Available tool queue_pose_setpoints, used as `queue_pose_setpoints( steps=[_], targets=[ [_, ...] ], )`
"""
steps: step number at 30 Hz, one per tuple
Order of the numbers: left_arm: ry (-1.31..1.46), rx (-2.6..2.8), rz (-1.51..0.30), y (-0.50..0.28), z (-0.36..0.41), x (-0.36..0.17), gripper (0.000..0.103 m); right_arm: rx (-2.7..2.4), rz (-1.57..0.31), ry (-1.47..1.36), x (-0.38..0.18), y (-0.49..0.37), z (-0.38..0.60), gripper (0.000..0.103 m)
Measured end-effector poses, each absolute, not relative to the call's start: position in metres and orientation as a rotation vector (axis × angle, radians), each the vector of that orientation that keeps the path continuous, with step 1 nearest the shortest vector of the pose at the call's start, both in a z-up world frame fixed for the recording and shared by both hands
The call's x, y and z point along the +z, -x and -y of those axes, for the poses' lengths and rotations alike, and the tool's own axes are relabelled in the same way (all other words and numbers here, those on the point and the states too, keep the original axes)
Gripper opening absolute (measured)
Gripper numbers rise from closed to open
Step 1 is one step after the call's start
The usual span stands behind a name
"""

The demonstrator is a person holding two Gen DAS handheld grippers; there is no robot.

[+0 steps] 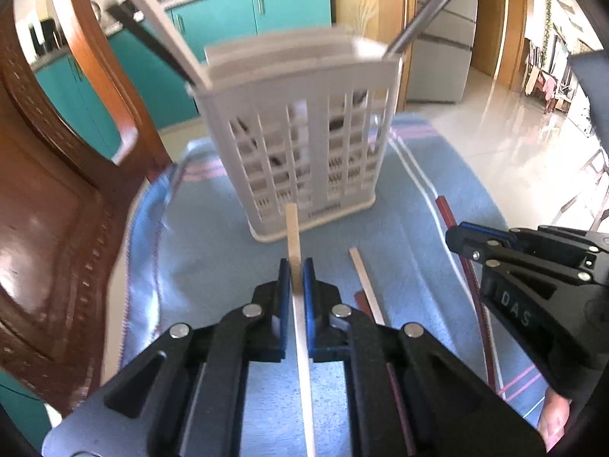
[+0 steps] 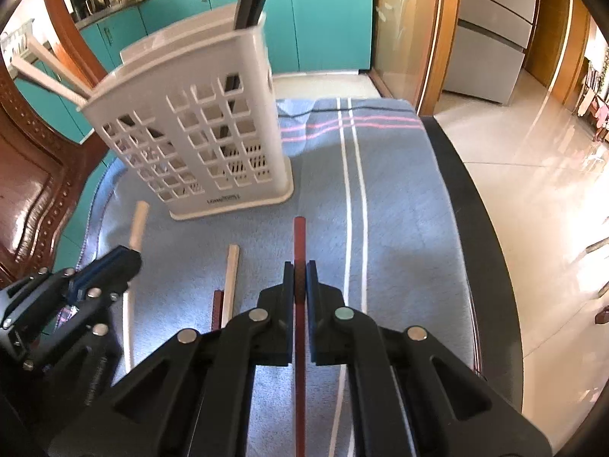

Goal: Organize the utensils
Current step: 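Lift both held chopsticks upright and carry them over the white caddy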

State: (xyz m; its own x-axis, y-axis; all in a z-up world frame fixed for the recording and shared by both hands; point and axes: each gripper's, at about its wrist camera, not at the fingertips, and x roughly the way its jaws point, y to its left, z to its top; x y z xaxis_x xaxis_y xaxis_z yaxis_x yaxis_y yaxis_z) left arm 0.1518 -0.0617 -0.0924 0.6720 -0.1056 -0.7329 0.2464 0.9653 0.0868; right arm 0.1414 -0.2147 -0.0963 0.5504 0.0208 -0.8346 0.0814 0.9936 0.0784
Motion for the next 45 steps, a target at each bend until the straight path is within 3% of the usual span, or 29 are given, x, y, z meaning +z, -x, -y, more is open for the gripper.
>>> queue_pose_setpoints(
  steps=[10, 23, 37, 45],
  targets=[
    [-0.160, -0.212, -0.675, -0.131, 0.054, -0.050, 0.007, -0.036, -0.915, -0.108, -0.069, -0.128, 0.224, 0.007],
    [-0.085, -0.224, -0.448, -0.092, 0.033, 0.026, 0.007, 0.020, -0.687, -0.086, 0.024, -0.071, 0.230, 0.006],
    [0.083, -0.263, -0.253, -0.123, 0.011, 0.136, 0.007, -0.027, -0.486, -0.031, 0.120, -0.085, 0.228, 0.006],
    [0.180, -0.197, -0.216, -0.144, -0.014, 0.149, 0.007, 0.070, -0.413, -0.103, 0.144, -0.106, 0.219, 0.006]
  ],
)
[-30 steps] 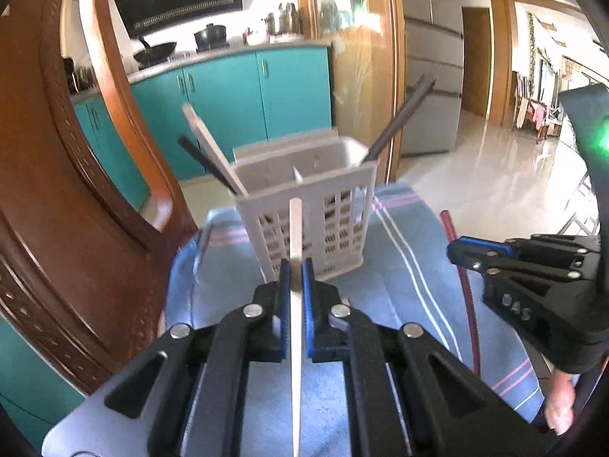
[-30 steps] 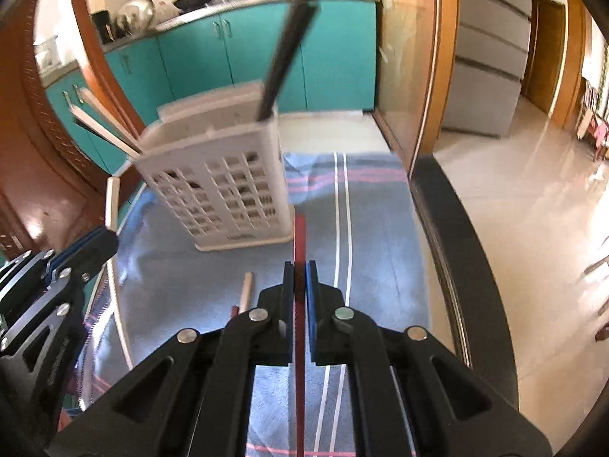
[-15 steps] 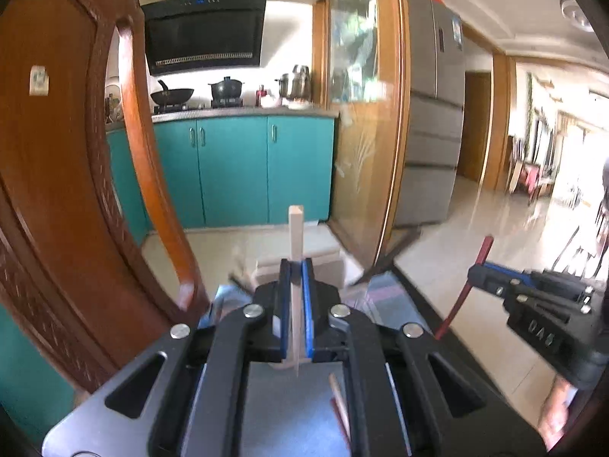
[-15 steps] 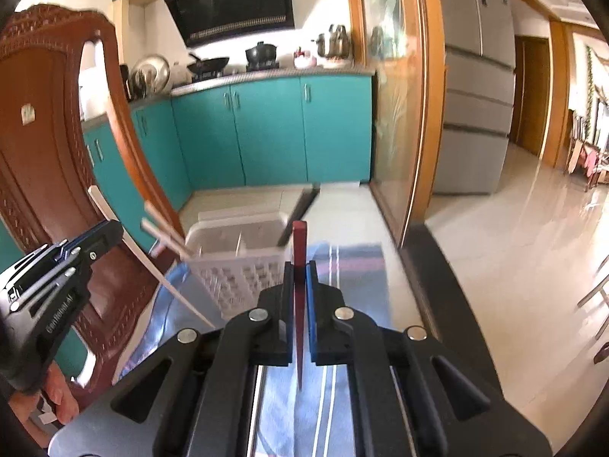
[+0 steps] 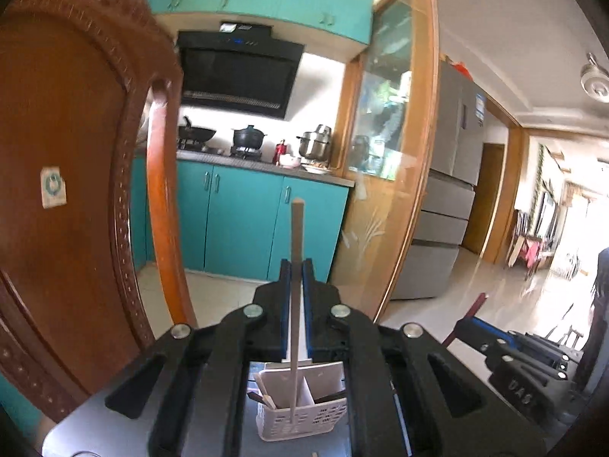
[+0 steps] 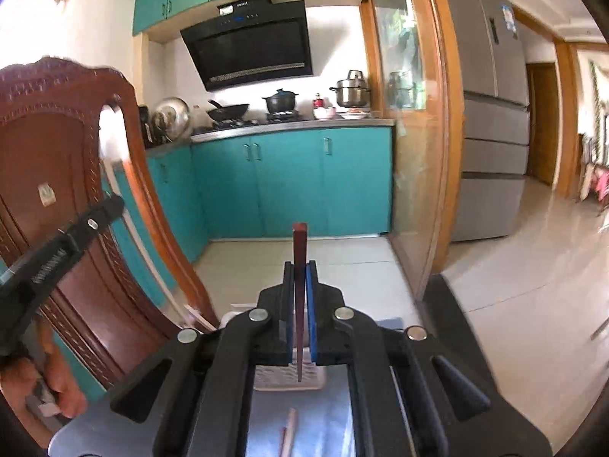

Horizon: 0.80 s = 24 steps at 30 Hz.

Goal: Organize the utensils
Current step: 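Lift both held chopsticks upright and carry them over the white caddy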

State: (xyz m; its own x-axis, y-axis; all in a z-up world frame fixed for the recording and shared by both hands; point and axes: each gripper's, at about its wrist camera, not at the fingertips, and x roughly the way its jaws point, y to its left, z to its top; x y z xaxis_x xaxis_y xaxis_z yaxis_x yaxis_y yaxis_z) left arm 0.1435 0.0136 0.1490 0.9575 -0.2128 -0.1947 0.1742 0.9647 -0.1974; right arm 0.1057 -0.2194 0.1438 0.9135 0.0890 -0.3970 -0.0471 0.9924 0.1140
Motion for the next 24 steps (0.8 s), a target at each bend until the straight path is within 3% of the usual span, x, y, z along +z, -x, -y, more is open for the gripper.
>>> queue_pose_setpoints(
  steps=[11, 20, 24],
  targets=[
    [0.240, -0.192, -0.221, -0.166, 0.001, 0.135, 0.007, 0.062, -0.287, -0.380, 0.143, -0.129, 0.267, 0.007],
    [0.195, -0.110, -0.292, -0.206, 0.012, 0.098, 0.007, 0.028, -0.417, -0.283, 0.103, -0.167, 0.245, 0.007],
    [0.299, -0.180, -0.221, -0.191, -0.003, 0.115, 0.007, 0.009, -0.449, -0.276, 0.091, -0.171, 0.243, 0.007]
  ],
)
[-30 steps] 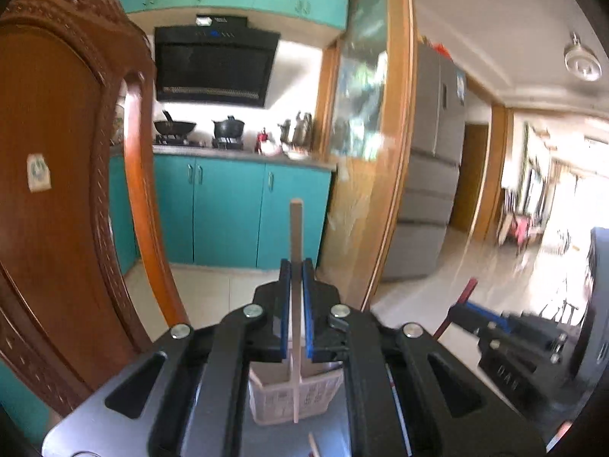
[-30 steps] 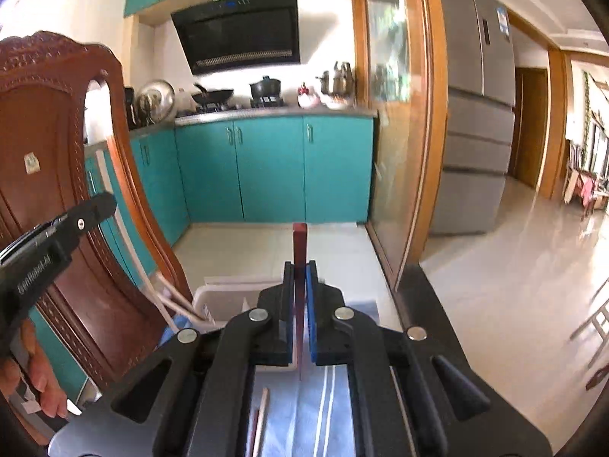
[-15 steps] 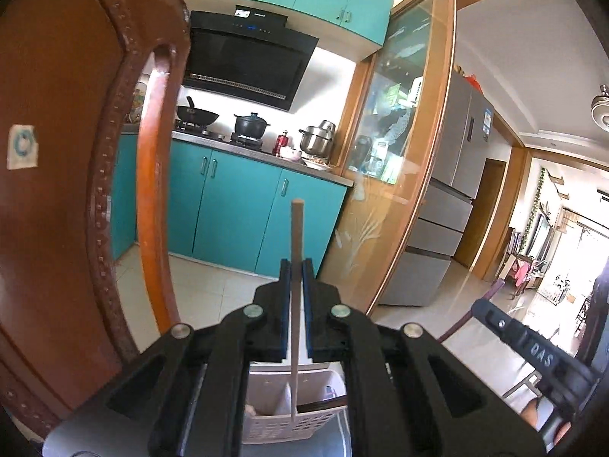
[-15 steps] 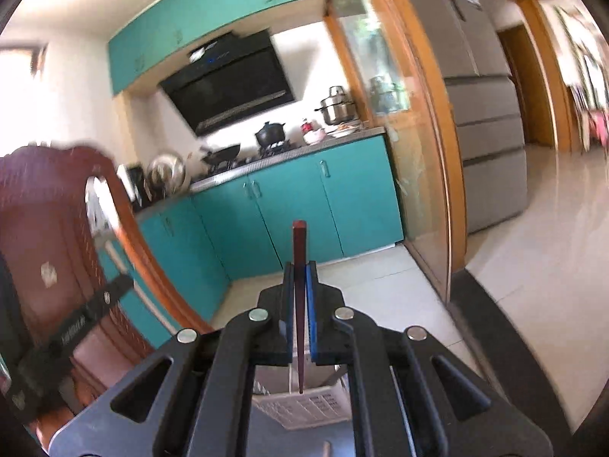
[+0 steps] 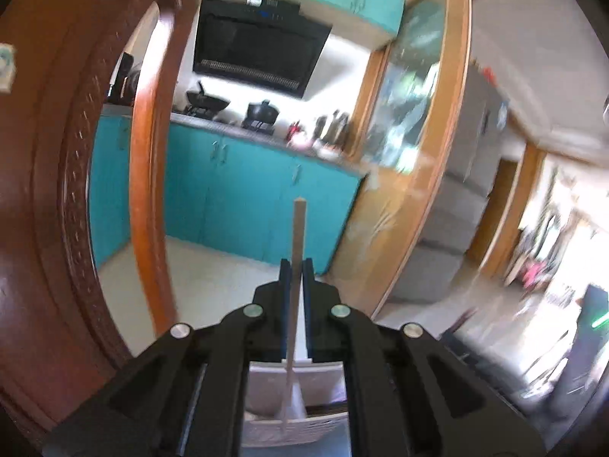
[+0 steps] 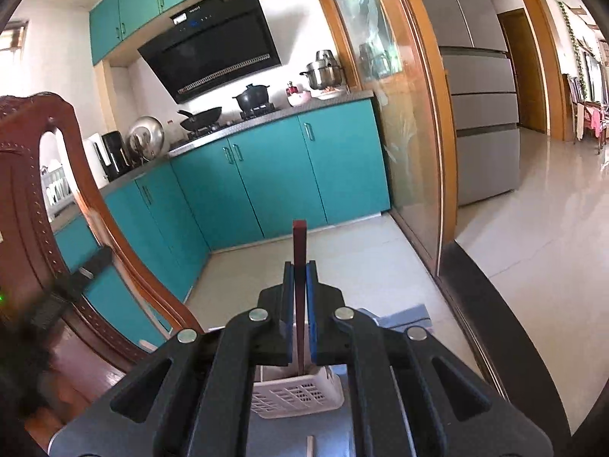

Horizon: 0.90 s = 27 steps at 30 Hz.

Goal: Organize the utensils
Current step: 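Lift both held chopsticks upright and carry them over the white caddy, then open both grippers to drop the chopsticks into the caddy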

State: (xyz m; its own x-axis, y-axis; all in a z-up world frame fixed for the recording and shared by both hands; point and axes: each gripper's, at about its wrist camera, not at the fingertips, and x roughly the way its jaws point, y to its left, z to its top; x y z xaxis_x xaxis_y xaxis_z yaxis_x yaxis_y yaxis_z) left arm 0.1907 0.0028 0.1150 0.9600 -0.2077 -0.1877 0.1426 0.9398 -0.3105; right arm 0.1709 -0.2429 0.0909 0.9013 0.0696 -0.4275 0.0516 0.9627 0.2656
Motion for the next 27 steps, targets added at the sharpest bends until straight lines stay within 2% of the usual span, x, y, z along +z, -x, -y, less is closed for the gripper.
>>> queue_pose_setpoints(
  steps=[4, 6, 14, 17, 20, 22, 24, 27],
  targets=[
    [0.287, -0.112, -0.039, -0.168, -0.008, 0.131, 0.007, 0.005, -0.467, -0.294, 0.085, -0.171, 0.245, 0.007],
    [0.236, -0.070, -0.025, -0.172, -0.001, 0.127, 0.007, 0.008, -0.482, -0.291, 0.080, -0.171, 0.244, 0.007],
    [0.199, -0.065, -0.188, -0.220, 0.010, 0.079, 0.007, 0.012, -0.534, -0.236, 0.057, -0.171, 0.237, 0.007],
    [0.195, -0.061, -0.215, -0.222, 0.008, 0.075, 0.009, 0.018, -0.551, -0.202, 0.055, -0.167, 0.238, 0.011],
    [0.201, -0.081, -0.222, -0.214, 0.004, 0.079, 0.025, 0.047, -0.528, -0.188, 0.064, -0.155, 0.240, 0.030],
    [0.204, -0.091, -0.209, -0.204, 0.001, 0.082, 0.036, 0.023, -0.464, -0.173, 0.078, -0.136, 0.242, 0.055],
    [0.203, -0.104, -0.202, -0.193, -0.001, 0.084, 0.037, 0.040, -0.392, -0.175, 0.094, -0.116, 0.245, 0.064],
    [0.215, -0.094, -0.173, -0.169, -0.009, 0.084, 0.037, 0.042, -0.330, -0.161, 0.113, -0.089, 0.248, 0.064]
  ],
)
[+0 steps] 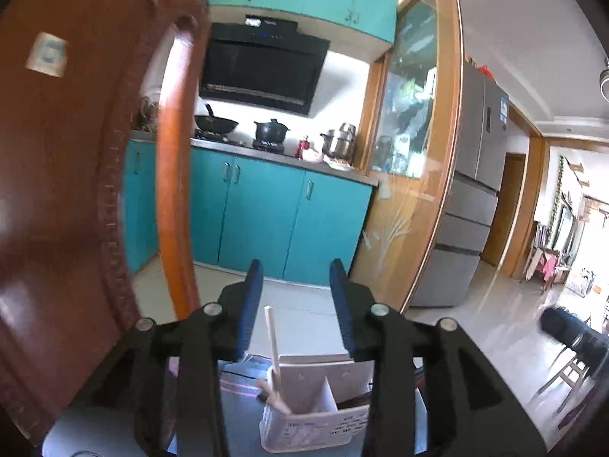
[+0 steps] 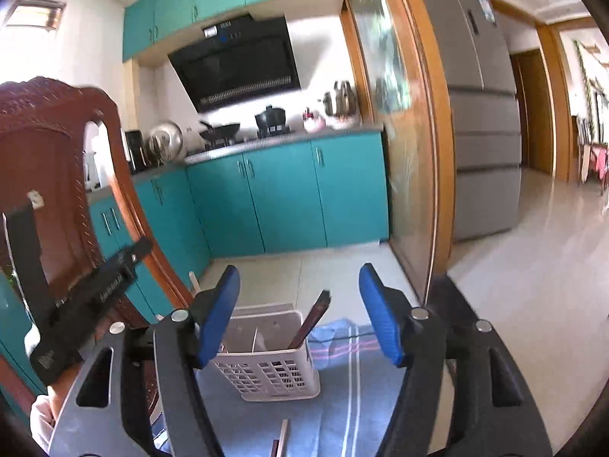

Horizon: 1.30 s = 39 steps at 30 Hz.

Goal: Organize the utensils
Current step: 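Open both grippers to drop the chopsticks into the caddy, then lower the right gripper and close it on a light wooden chopstick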

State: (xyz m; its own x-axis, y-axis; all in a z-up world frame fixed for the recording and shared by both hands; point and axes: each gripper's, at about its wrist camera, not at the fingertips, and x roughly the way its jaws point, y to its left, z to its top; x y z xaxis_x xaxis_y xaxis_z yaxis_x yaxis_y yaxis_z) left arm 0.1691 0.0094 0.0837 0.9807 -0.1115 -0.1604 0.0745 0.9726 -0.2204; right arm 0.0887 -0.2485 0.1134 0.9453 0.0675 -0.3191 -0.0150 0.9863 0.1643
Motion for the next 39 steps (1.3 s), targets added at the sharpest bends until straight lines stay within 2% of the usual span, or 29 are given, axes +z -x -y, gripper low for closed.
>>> queue_pose_setpoints(
  steps=[4, 8, 11, 13, 15, 18, 24, 26, 27, 28, 33, 35, 36, 39],
  targets=[
    [0.242, -0.070, -0.151, -0.140, -0.022, 0.072, 0.037, 0.067, -0.307, -0.241, 0.113, -0.062, 0.262, 0.063],
    [0.237, -0.048, -0.191, -0.122, -0.028, 0.048, 0.037, 0.107, -0.356, -0.278, 0.071, -0.060, 0.261, 0.060],
    [0.222, -0.022, -0.262, -0.123, -0.031, 0.037, 0.037, 0.083, -0.581, -0.186, 0.005, -0.088, 0.236, 0.051],
    [0.234, -0.027, -0.300, -0.126, -0.035, 0.032, 0.037, 0.035, -0.760, -0.086, -0.041, -0.115, 0.216, 0.036],
    [0.247, -0.029, -0.330, -0.129, -0.038, 0.029, 0.038, 0.029, -0.950, -0.016, -0.089, -0.145, 0.199, 0.029],
    [0.246, -0.034, -0.378, -0.136, -0.039, 0.021, 0.041, 0.035, -1.067, -0.061, -0.123, -0.171, 0.191, 0.029],
    [0.199, -0.047, -0.465, -0.147, -0.034, 0.004, 0.041, -0.024, -1.071, 0.003, -0.131, -0.195, 0.171, 0.029],
    [0.201, -0.061, -0.511, -0.152, -0.034, -0.003, 0.041, -0.026, -1.093, -0.019, -0.130, -0.197, 0.173, 0.016],
    [0.199, -0.065, -0.529, -0.155, -0.034, -0.005, 0.041, -0.033, -1.119, -0.017, -0.131, -0.197, 0.175, 0.003],
    [0.199, -0.072, -0.555, -0.158, -0.033, -0.009, 0.041, -0.039, -1.139, -0.023, -0.131, -0.200, 0.179, 0.002],
    [0.202, -0.071, -0.577, -0.157, -0.030, -0.015, 0.041, 0.037, -1.063, -0.129, -0.117, -0.191, 0.203, 0.004],
    [0.198, -0.067, -0.563, -0.156, -0.029, -0.013, 0.041, 0.056, -1.050, -0.130, -0.111, -0.190, 0.202, 0.023],
    [0.196, -0.065, -0.557, -0.155, -0.028, -0.013, 0.041, 0.061, -1.042, -0.117, -0.110, -0.189, 0.199, 0.038],
    [0.182, -0.058, -0.557, -0.156, -0.024, -0.015, 0.043, 0.052, -1.031, -0.050, -0.110, -0.189, 0.184, 0.040]
  ],
)
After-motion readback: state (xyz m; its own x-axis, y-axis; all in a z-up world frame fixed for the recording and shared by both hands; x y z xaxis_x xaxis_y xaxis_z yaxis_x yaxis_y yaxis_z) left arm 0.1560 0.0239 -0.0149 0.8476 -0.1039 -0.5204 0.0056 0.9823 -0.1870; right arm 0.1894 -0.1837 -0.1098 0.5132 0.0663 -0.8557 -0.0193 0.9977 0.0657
